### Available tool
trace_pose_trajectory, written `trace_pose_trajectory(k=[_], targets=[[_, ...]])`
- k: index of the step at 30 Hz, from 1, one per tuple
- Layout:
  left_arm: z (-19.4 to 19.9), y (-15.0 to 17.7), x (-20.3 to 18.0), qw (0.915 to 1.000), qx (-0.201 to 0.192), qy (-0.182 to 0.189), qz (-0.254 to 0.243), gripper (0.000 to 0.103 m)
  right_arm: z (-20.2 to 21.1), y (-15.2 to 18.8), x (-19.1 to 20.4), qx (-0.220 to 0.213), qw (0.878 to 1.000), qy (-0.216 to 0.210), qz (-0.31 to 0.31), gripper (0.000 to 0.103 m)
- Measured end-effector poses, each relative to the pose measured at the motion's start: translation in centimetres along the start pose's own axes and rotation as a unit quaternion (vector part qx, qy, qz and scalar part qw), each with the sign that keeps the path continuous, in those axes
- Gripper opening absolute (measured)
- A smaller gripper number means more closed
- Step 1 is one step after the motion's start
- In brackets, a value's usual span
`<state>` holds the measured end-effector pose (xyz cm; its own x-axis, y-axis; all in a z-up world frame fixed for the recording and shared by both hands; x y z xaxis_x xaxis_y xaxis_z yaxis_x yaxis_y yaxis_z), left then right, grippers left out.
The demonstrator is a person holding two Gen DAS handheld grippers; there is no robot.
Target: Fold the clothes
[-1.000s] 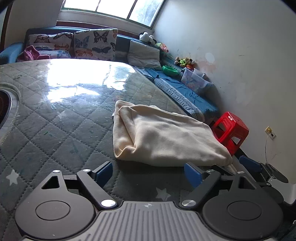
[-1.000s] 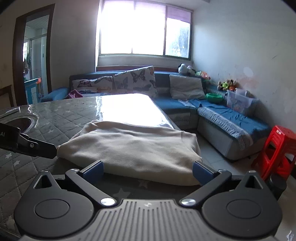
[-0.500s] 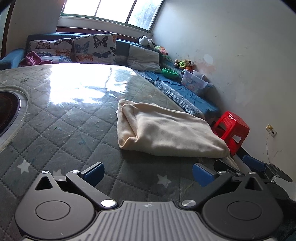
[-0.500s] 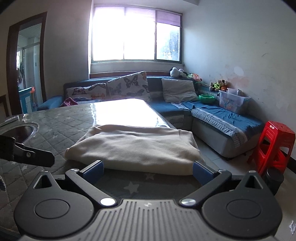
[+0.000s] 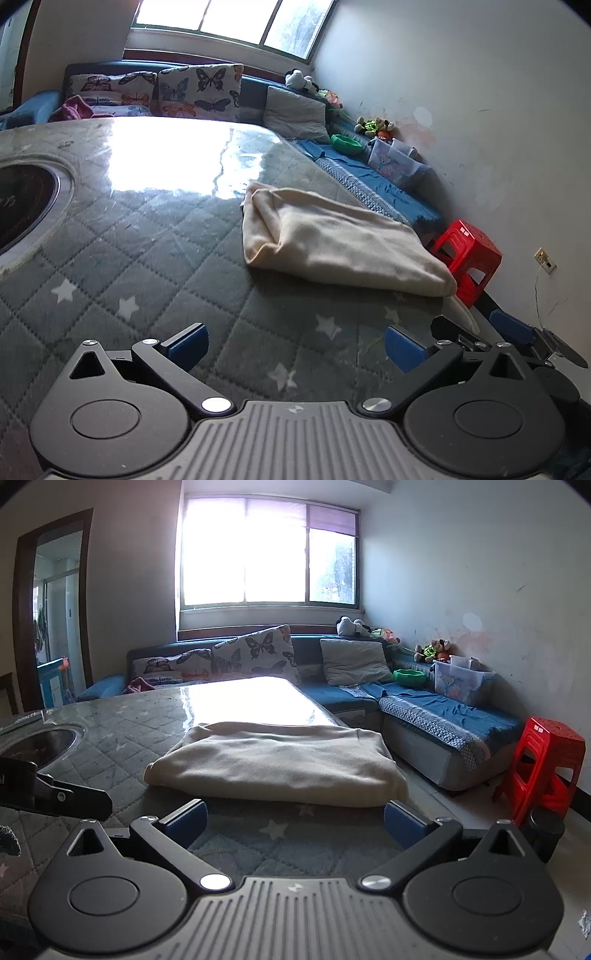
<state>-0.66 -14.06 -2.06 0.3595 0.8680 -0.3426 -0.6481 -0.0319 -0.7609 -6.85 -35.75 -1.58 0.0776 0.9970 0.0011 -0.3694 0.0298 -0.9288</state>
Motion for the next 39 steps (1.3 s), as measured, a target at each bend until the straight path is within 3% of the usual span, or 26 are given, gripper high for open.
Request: trace_pose_trajectory(k=[39], targets=[[1.5, 1.9, -2.1, 0.9983, 0.004, -0.03, -0.05, 0.103, 2.4, 0.8, 0.0, -0.012, 1.0, -0.007, -0.007, 0.103]])
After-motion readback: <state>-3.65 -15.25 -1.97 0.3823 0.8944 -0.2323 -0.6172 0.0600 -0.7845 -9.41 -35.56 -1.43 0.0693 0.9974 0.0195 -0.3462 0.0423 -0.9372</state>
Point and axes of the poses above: each gripper's, at about its wrist camera, not at the fingertips, and z roughly against the way its jaws point, x to its left, y to its underside, the point moved 10 cm from there along -z, roughly the way its jaws point, and after that the axes turned 4 degrees about -x, right-handed, at the moved point
